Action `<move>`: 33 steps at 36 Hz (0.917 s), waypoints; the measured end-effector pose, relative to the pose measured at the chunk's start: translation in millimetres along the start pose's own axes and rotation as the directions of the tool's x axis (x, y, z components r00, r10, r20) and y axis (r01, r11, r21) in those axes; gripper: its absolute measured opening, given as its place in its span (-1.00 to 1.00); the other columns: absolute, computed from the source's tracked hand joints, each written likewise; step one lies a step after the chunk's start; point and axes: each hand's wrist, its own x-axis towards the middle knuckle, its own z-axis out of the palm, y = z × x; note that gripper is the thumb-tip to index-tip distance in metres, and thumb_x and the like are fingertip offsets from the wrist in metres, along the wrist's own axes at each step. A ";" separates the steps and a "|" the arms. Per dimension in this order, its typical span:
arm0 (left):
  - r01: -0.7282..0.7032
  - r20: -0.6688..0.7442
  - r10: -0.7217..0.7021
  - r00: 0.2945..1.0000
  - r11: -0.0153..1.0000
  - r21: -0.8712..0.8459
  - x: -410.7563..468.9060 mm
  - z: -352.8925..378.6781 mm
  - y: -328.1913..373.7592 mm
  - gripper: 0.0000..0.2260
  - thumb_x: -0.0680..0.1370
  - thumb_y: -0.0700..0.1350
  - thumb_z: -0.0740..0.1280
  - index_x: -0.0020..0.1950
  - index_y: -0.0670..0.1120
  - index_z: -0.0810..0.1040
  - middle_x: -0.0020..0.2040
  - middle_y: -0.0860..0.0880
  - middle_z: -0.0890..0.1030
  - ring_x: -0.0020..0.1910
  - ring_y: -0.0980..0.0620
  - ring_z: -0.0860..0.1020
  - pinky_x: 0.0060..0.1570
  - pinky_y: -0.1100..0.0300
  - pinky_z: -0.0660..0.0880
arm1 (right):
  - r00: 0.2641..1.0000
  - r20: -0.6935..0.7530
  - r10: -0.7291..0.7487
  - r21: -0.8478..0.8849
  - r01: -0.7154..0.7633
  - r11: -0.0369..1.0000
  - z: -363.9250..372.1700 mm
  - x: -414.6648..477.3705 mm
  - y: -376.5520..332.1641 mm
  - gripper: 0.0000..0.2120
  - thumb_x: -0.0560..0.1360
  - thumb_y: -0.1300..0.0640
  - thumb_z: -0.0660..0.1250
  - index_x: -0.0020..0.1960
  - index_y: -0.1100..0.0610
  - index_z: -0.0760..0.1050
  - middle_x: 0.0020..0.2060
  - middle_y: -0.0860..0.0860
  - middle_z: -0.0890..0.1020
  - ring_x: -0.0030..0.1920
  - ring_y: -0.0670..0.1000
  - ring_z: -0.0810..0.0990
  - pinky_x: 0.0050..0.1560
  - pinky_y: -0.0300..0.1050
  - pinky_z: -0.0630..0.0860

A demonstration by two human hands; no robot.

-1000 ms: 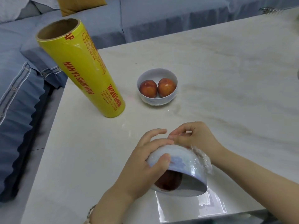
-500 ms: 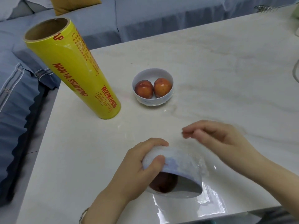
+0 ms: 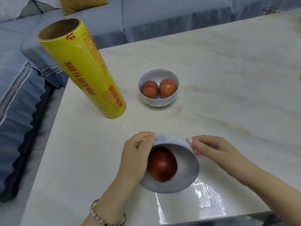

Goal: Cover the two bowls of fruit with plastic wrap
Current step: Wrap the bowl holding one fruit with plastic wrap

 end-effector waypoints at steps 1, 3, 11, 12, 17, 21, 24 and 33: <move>0.019 -0.030 -0.020 0.999 0.999 -0.034 -0.1 1.5 1.5 -0.81 0.37 0.00 0.29 -0.25 -0.07 0.63 -0.28 0.11 0.66 -0.27 0.24 0.55 -0.25 0.48 0.42 | 1.000 -0.026 0.008 0.004 -0.008 1.000 0.4 0.9 -1.8 -0.50 0.25 -0.27 0.30 -0.12 0.14 0.63 -0.17 0.05 0.68 -0.13 -0.13 0.62 0.06 -0.14 0.51; 0.032 -0.061 -0.036 0.997 0.997 -0.069 -2.6 5.4 4.7 -0.84 0.49 -0.14 0.31 -0.26 -0.12 0.61 -0.34 0.09 0.63 -0.33 0.23 0.53 -0.30 0.46 0.42 | 0.997 -0.065 0.030 0.006 -0.030 1.000 1.6 3.3 -9.9 -0.51 0.24 -0.27 0.31 -0.16 0.14 0.62 -0.26 0.02 0.67 -0.20 -0.10 0.61 0.06 -0.08 0.53; 0.068 -0.118 -0.076 0.990 0.995 -0.075 -6.6 13.5 -2.4 -0.85 0.51 -0.16 0.30 -0.22 -0.08 0.62 -0.30 0.10 0.64 -0.31 0.25 0.55 -0.32 0.47 0.42 | 0.980 -0.196 0.039 -0.026 -0.045 0.999 5.4 13.2 -24.5 -0.81 0.41 0.09 0.40 -0.25 0.22 0.56 -0.37 0.01 0.60 -0.33 -0.08 0.51 -0.10 -0.12 0.51; 0.069 -0.114 -0.078 0.990 0.994 -0.087 -6.9 12.1 -1.8 -0.85 0.52 -0.20 0.29 -0.22 -0.11 0.61 -0.30 0.09 0.63 -0.32 0.25 0.54 -0.32 0.48 0.42 | 0.979 -0.197 0.047 -0.006 -0.049 0.999 6.3 13.3 -25.6 -0.82 0.42 0.14 0.39 -0.25 0.26 0.56 -0.35 0.05 0.60 -0.32 -0.04 0.52 -0.10 -0.11 0.53; 0.017 0.019 -0.016 1.000 0.998 -0.060 -4.2 2.0 -2.3 -0.78 0.36 -0.06 0.19 -0.13 -0.03 0.61 -0.12 0.11 0.65 -0.18 0.33 0.55 -0.21 0.54 0.39 | 0.983 -0.140 0.120 0.286 -0.075 0.955 6.9 15.4 -34.4 -0.86 0.47 0.24 0.31 -0.28 0.18 0.49 -0.27 0.12 0.60 -0.26 0.01 0.54 -0.12 -0.20 0.54; 0.023 0.195 -0.034 0.980 0.998 0.058 10.3 -8.3 3.8 -0.68 0.28 -0.12 0.13 -0.14 0.07 0.63 -0.09 0.18 0.65 -0.06 0.23 0.57 -0.08 0.41 0.46 | 0.987 -0.133 0.093 0.341 -0.042 0.939 12.7 20.1 -37.5 -0.81 0.51 0.25 0.25 -0.29 0.15 0.43 -0.40 0.05 0.60 -0.32 -0.01 0.53 -0.24 -0.32 0.52; 0.010 0.230 -0.041 0.972 0.991 0.135 15.4 -4.9 11.7 -0.70 0.25 -0.12 0.09 -0.24 0.06 0.60 -0.15 0.12 0.64 -0.08 0.08 0.56 -0.07 0.25 0.45 | 0.991 -0.120 0.067 0.330 -0.024 0.944 17.6 24.1 -41.1 -0.79 0.52 0.25 0.24 -0.30 0.16 0.42 -0.49 0.01 0.59 -0.23 0.05 0.56 -0.20 -0.29 0.51; -0.098 0.284 0.050 0.958 0.982 0.160 2.0 -0.1 15.0 -0.69 0.29 0.22 0.19 -0.20 0.11 0.62 -0.15 0.13 0.65 -0.08 0.16 0.57 -0.02 0.27 0.46 | 0.982 0.087 0.169 -0.051 -0.165 0.985 4.5 30.7 -55.8 -0.73 0.31 0.01 0.47 -0.32 0.23 0.58 -0.46 0.02 0.54 -0.39 -0.11 0.48 -0.27 -0.36 0.47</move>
